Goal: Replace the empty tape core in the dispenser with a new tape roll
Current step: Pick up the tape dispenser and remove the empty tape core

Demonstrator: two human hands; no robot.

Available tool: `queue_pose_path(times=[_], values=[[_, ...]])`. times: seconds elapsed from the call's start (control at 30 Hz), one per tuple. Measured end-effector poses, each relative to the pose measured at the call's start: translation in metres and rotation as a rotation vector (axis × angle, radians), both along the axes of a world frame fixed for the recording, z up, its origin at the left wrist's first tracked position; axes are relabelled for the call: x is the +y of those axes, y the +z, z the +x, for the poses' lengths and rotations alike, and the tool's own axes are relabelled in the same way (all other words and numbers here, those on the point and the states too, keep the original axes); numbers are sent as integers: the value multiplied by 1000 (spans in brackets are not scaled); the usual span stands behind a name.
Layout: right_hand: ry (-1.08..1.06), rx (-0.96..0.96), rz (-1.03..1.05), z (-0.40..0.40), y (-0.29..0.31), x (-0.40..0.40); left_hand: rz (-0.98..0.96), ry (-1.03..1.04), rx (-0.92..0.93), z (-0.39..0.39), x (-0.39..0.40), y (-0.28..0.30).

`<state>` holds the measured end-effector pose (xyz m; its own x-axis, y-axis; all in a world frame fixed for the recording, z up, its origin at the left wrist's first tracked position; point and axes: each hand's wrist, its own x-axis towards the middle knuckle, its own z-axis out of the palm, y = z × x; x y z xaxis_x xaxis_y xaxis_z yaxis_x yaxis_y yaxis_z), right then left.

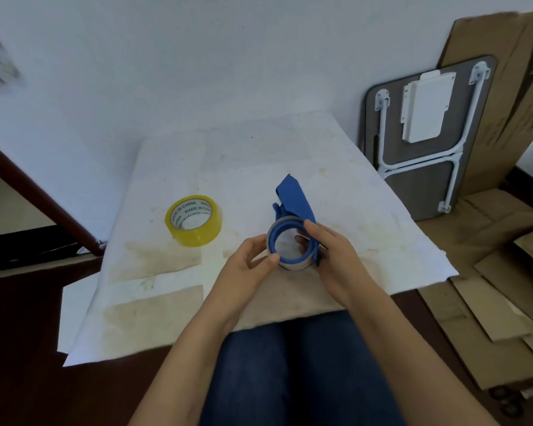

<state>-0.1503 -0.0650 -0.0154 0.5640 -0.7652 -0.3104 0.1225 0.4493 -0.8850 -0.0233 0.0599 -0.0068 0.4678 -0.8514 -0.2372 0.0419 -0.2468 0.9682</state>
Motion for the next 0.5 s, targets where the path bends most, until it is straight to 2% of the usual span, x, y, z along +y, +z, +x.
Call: queue_pose_path(times=[0.13,0.23,0.3,0.4,0.5], values=[[-12,-76,-14,-7,0,5,-8,-38,212,-4,4,11],[8,-105,-20,-10,4,6,-25,-53,254,-8,3,14],[17,-105,-29,-9,6,8,-32,-33,172,-13,0,14],[13,-80,-88,-5,8,15,-58,-63,-79,-20,-6,16],[-10,31,-228,1,16,22,-110,-122,-303,-22,-11,15]])
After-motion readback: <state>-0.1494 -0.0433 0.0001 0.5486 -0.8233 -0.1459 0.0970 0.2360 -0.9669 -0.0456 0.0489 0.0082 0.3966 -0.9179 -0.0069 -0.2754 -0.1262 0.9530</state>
